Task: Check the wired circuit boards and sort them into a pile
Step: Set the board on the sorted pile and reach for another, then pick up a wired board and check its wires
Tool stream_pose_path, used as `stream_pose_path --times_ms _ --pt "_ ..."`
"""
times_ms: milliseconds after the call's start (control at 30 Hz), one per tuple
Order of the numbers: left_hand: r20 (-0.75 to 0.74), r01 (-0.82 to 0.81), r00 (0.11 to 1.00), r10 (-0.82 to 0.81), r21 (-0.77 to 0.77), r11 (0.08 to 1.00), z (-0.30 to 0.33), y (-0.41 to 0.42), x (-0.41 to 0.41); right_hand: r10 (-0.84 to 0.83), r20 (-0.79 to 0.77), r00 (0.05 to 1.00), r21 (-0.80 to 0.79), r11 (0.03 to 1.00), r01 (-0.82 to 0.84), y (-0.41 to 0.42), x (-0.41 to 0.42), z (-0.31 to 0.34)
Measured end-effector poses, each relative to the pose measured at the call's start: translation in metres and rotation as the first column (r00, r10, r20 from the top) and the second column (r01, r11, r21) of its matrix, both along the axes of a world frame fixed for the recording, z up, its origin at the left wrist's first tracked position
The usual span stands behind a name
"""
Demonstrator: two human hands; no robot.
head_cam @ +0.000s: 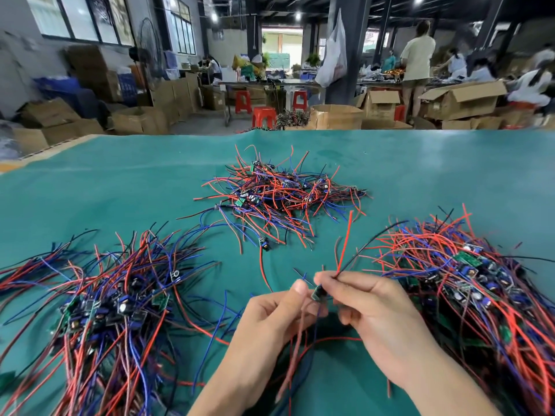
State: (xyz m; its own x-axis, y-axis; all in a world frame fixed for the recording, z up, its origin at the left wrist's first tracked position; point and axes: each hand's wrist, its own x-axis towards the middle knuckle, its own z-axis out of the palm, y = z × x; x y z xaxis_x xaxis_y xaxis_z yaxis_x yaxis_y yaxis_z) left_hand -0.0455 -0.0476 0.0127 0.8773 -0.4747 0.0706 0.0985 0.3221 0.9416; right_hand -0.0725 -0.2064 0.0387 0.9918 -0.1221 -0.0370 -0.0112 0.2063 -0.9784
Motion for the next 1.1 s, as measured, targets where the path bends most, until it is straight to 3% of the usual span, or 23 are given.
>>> stream_pose_path --times_ms 267,467,700,833,1000,1100 --pt "0.121 -0.005 0.993 -0.013 0.147 0.989 0.002 0.002 -0.001 -0.047 0.027 0.999 -0.016 0.999 0.047 0.005 0.001 -0.002" --pt "0.161 -0.013 0.987 -0.021 0.206 0.978 0.003 0.004 -0.001 -0.281 0.071 0.957 -0.100 0.953 0.287 0.000 0.008 -0.008" --pt "0.195 0.041 0.977 -0.089 0.238 0.970 0.006 0.006 -0.001 -0.546 0.208 0.812 -0.196 0.790 0.581 -0.022 0.015 -0.009" --pt "0.199 0.069 0.972 -0.127 0.274 0.959 0.007 0.007 -0.001 -0.661 0.149 0.736 -0.047 0.739 0.673 -0.033 0.016 -0.006" --pt "0.175 0.072 0.977 -0.123 0.272 0.960 0.007 0.008 -0.002 -0.673 -0.009 0.739 0.221 0.720 0.658 -0.031 0.016 0.001" --pt "0.136 0.026 0.989 -0.059 0.239 0.971 0.006 0.007 -0.002 -0.600 -0.048 0.798 0.410 0.717 0.563 -0.034 0.014 0.011"
